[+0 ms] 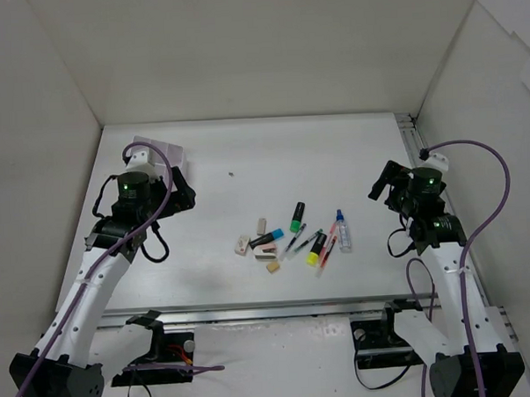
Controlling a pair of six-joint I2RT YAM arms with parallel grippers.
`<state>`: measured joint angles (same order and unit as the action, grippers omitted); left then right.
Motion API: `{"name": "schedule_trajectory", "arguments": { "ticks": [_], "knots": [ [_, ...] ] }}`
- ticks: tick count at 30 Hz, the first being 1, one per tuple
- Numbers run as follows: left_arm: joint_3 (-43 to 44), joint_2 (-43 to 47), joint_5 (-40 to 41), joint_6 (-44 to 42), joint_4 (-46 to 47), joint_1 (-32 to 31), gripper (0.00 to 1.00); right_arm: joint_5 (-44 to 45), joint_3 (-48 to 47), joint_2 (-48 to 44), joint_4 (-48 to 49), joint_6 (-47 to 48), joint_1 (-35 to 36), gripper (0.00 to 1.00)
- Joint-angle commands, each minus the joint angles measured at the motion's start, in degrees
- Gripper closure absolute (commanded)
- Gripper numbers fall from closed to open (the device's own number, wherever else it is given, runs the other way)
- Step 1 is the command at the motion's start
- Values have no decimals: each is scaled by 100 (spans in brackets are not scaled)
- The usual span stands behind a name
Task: Sort the stationery into containers
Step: Pick up the stationery from the center of the board.
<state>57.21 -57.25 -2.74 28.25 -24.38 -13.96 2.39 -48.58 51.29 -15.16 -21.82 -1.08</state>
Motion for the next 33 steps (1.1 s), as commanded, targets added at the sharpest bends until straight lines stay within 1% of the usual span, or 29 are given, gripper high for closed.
{"name": "schedule_trajectory", "arguments": {
  "ticks": [1,3,5,8,10,16,17,18,20,21,26,30,33],
  "knots": [
    [317,188,248,-82,118,-63,1,165,-126,101,373,117,-6,2],
    [273,267,248,-162,126,-63,0,17,-134,127,382,152,-6,2],
    [238,355,555,-145,74,-63,0,-168,-117,206,365,204,-6,2],
    [150,469,530,-153,109,-63,1,-195,-126,417,356,205,-6,2],
    [97,531,485,-197,135,-63,1,-520,-108,619,356,196,-6,2],
    [-61,566,468,-329,284,-63,1,-863,-3,1198,285,82,82,2],
    [-70,540,459,-329,285,-63,1,-820,23,1269,207,30,317,2],
    [-70,496,459,-338,294,-63,1,-715,32,1339,180,20,380,2],
    [-70,426,441,-346,276,-63,0,-277,33,1542,-3,-93,714,2],
    [-70,382,424,-355,285,-63,0,-257,33,1699,-48,-111,880,3],
    [-140,285,362,-355,329,-63,1,121,-55,2174,-382,-296,1127,7],
    [-175,294,397,-355,337,-63,1,-11,-82,2674,-391,-375,1268,18],
    [-210,303,397,-373,355,-63,1,-81,-117,3008,-383,-349,1347,21]
  ]
}}
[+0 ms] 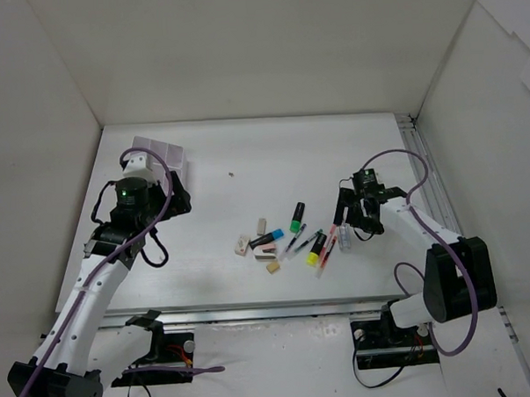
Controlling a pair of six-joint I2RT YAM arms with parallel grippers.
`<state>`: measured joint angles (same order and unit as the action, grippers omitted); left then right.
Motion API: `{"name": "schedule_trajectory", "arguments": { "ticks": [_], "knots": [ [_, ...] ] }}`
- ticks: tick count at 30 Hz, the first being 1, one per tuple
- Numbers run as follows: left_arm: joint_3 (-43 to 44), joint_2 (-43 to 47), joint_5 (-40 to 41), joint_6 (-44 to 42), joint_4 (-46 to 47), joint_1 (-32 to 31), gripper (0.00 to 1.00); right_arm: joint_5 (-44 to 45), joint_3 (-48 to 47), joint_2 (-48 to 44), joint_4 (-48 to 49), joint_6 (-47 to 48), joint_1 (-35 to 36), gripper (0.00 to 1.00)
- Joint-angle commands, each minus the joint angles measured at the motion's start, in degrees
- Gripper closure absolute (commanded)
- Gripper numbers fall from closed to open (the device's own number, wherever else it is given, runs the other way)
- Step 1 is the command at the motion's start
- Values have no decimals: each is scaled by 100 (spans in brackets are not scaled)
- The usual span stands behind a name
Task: Sort the stationery into containers
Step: Pick up the stationery from the center of the board.
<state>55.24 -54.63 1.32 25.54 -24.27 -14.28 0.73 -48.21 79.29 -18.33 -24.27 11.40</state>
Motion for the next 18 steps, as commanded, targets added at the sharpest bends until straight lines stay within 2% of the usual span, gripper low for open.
{"name": "schedule_trajectory", "arguments": {
  "ticks": [1,3,4,8,9,10,12,14,15,18],
  "knots": [
    [-14,32,-9,-93,362,-31,0,41,-180,297,-66,-69,126,25],
    [-5,-3,-18,-111,353,-31,0,-29,-215,542,-66,-43,187,27],
    [4,-21,-27,-111,327,-31,1,-38,-259,631,-66,-34,187,32],
    [30,-74,-36,-119,318,-31,1,-29,-303,895,-66,36,249,41],
    [30,-83,-44,-111,327,-31,0,-21,-303,974,-66,37,258,46],
    [30,-83,-44,-128,327,-31,1,-20,-303,983,-66,63,249,56],
    [39,-109,-53,-137,362,-31,0,-29,-295,1010,-66,124,266,68],
    [57,-135,-245,-181,388,-31,0,-186,-338,1001,-66,343,266,74],
    [83,-205,-290,-190,388,-31,1,-196,-365,923,-66,423,266,82],
    [241,-372,-466,-199,415,-31,1,-222,-488,512,-57,800,275,93]
  ]
}}
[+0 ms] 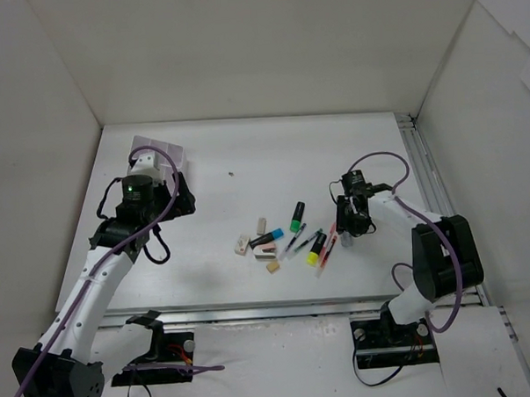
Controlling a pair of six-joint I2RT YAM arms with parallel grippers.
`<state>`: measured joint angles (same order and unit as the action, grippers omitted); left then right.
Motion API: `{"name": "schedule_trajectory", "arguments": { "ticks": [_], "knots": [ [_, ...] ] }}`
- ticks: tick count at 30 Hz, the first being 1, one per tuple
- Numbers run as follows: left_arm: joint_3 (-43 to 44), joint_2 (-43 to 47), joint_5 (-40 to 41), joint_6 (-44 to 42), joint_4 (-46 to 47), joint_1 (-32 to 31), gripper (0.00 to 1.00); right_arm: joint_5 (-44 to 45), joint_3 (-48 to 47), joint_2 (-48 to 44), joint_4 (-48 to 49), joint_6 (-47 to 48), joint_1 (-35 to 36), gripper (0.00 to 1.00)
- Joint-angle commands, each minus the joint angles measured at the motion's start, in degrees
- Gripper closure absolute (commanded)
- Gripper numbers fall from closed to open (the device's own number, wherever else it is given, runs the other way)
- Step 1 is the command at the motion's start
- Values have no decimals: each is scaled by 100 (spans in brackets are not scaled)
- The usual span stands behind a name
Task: Sort the stationery into containers
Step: Pick up the stationery from the center of the board.
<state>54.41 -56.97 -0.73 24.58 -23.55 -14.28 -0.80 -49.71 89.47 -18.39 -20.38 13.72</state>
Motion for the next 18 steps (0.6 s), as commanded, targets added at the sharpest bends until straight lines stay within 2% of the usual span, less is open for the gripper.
{"name": "schedule_trajectory", "arguments": {
  "ticks": [1,4,7,10,14,18],
  "knots": [
    [368,-200,-330,-128,377,-31,1,-104,-389,-649,-42,673,70,94],
    [517,-393,-954,-164,597,-31,1,-367,-478,-1238,63,1393,263,98],
    [640,-587,-1954,-251,1009,-31,0,-1131,-469,-1774,536,2271,640,98],
    [737,-771,-3324,-252,1510,-83,1,-2141,-425,-2047,1151,2958,1088,98],
    [729,-886,-3969,-42,2212,-267,0,-2319,-705,-1847,1636,3225,1607,98],
    [711,-912,-3812,99,2548,-496,0,-2451,-838,-1556,2426,2963,1845,98]
  ]
}}
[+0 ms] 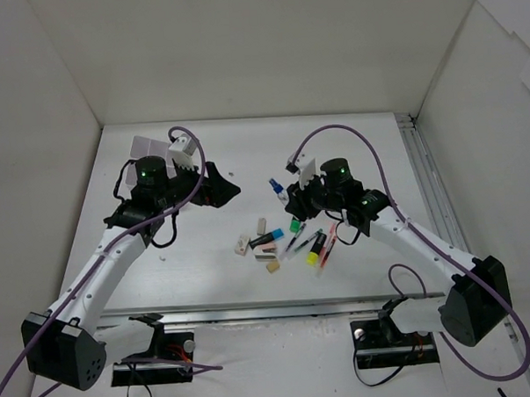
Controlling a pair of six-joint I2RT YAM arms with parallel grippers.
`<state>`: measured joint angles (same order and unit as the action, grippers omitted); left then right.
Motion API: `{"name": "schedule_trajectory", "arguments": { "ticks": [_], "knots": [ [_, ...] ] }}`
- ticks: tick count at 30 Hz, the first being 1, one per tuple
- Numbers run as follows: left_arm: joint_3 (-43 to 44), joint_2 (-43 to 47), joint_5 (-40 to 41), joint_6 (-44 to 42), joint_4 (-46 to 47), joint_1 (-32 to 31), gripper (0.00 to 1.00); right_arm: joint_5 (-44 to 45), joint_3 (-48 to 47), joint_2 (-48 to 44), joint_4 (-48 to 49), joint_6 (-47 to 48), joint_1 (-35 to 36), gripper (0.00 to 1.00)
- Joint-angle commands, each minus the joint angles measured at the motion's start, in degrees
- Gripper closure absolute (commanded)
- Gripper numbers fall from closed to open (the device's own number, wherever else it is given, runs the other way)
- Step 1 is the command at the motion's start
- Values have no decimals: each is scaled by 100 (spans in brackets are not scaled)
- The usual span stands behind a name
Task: Sort the stationery into containers
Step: Pick up the stationery from the center of the board.
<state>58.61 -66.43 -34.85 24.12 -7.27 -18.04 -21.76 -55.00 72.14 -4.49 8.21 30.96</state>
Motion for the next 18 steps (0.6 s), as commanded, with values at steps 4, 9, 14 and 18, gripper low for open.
{"name": "schedule_trajectory", "arguments": {
  "ticks": [4,9,14,18],
  "knots": [
    [195,-71,-294,355,1183,-234,1,-653,-257,371,2309,-415,226,98],
    [89,-273,-137,708,1745,-296,1,-663,-467,775,2918,-794,366,98],
    [133,-589,389,901,2010,-358,1,-689,-704,1108,2998,-1190,542,98],
    [238,-809,532,910,2097,-411,1,-619,-897,1311,2972,-1357,595,98]
  ]
}}
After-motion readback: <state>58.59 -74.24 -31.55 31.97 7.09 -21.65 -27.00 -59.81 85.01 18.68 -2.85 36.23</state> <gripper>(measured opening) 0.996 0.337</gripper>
